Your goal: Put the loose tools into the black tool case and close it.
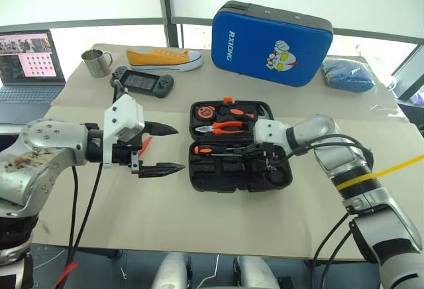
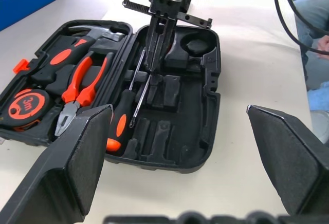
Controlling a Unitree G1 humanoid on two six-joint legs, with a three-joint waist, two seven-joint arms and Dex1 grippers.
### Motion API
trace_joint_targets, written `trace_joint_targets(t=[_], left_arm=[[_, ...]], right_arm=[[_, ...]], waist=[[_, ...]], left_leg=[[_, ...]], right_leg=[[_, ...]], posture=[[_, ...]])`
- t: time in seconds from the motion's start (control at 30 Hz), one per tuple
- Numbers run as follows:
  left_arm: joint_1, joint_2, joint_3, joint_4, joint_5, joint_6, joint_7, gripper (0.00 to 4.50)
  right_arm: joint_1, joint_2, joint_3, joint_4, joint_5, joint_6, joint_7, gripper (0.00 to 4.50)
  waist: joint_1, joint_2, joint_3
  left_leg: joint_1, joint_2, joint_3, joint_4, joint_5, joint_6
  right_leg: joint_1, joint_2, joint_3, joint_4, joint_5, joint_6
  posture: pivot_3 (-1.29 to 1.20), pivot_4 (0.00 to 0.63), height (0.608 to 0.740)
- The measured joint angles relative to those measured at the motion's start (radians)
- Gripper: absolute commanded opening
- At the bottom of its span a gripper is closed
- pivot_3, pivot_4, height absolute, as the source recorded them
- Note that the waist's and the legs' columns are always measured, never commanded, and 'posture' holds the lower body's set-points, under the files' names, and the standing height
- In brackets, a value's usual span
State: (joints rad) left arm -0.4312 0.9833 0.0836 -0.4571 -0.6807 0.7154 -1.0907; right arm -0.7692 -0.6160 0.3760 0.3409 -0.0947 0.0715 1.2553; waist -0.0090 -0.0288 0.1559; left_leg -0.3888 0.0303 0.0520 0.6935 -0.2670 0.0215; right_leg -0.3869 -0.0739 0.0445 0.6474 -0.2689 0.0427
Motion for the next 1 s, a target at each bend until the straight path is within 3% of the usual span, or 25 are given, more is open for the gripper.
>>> trace_joint_targets(t=[0.23, 0.33, 0.47, 0.67, 0.8, 0.93, 1.0], left_arm=[[-0.002, -0.003, -0.008, 0.001, 0.008, -0.014, -0.001, 4.50], [0.009, 0.001, -0.002, 0.002, 0.010, -0.014, 0.002, 4.50], [0.074, 0.008, 0.048, -0.004, 0.008, -0.004, 0.033, 4.50], [0.351, 0.008, 0.294, -0.091, -0.009, 0.092, 0.123, 4.50], [0.676, -0.068, 0.577, -0.162, 0.021, 0.136, 0.150, 4.50], [0.878, -0.145, 0.732, -0.144, 0.096, 0.118, 0.160, 4.50], [0.902, -0.159, 0.755, -0.138, 0.106, 0.115, 0.166, 4.50]], right_arm=[[0.047, 0.036, -0.090, -0.033, 0.088, 0.132, -0.034, 0.04], [0.076, 0.036, -0.201, -0.155, 0.253, 0.330, -0.023, 0.04], [0.076, -0.064, -0.364, -0.366, 0.449, 0.548, -0.015, 0.04], [0.137, -0.188, -0.500, -0.604, 0.719, 0.775, 0.024, 1.77], [0.183, -0.210, -0.528, -0.688, 0.826, 0.813, 0.015, 3.28], [0.220, -0.211, -0.543, -0.723, 0.865, 0.814, -0.014, 4.43], [0.227, -0.211, -0.543, -0.728, 0.868, 0.813, -0.030, 4.43]], waist=[[-0.003, -0.003, -0.002], [-0.003, 0.002, 0.003], [-0.002, 0.004, 0.004], [-0.010, 0.004, 0.004], [-0.010, 0.004, 0.004], [-0.002, 0.003, 0.004], [0.008, 0.003, 0.004]], left_leg=[[-0.001, 0.001, 0.000, 0.000, 0.000, 0.000], [-0.009, 0.001, -0.001, 0.000, 0.000, 0.000], [-0.019, 0.001, -0.001, 0.000, 0.000, 0.000], [-0.019, 0.002, -0.001, -0.006, -0.001, 0.001], [-0.017, 0.002, 0.000, -0.009, -0.001, 0.001], [-0.015, 0.002, 0.000, -0.009, 0.000, 0.000], [-0.015, 0.001, 0.000, -0.009, 0.001, 0.000]], right_leg=[[-0.002, 0.000, 0.000, 0.000, 0.000, 0.000], [-0.009, -0.001, 0.000, 0.001, 0.000, 0.000], [-0.020, -0.001, -0.001, 0.002, 0.000, 0.000], [-0.020, -0.003, 0.000, 0.000, 0.000, 0.000], [-0.019, -0.004, -0.001, -0.004, 0.000, 0.000], [-0.018, -0.004, -0.001, -0.005, 0.000, -0.001], [-0.018, -0.005, -0.001, -0.005, 0.000, -0.001]], posture=[[0.00, 0.150, 0.740], [0.00, 0.150, 0.740], [0.00, 0.150, 0.740], [0.00, 0.150, 0.740], [0.00, 0.150, 0.740], [0.00, 0.150, 0.740], [0.00, 0.150, 0.740]])
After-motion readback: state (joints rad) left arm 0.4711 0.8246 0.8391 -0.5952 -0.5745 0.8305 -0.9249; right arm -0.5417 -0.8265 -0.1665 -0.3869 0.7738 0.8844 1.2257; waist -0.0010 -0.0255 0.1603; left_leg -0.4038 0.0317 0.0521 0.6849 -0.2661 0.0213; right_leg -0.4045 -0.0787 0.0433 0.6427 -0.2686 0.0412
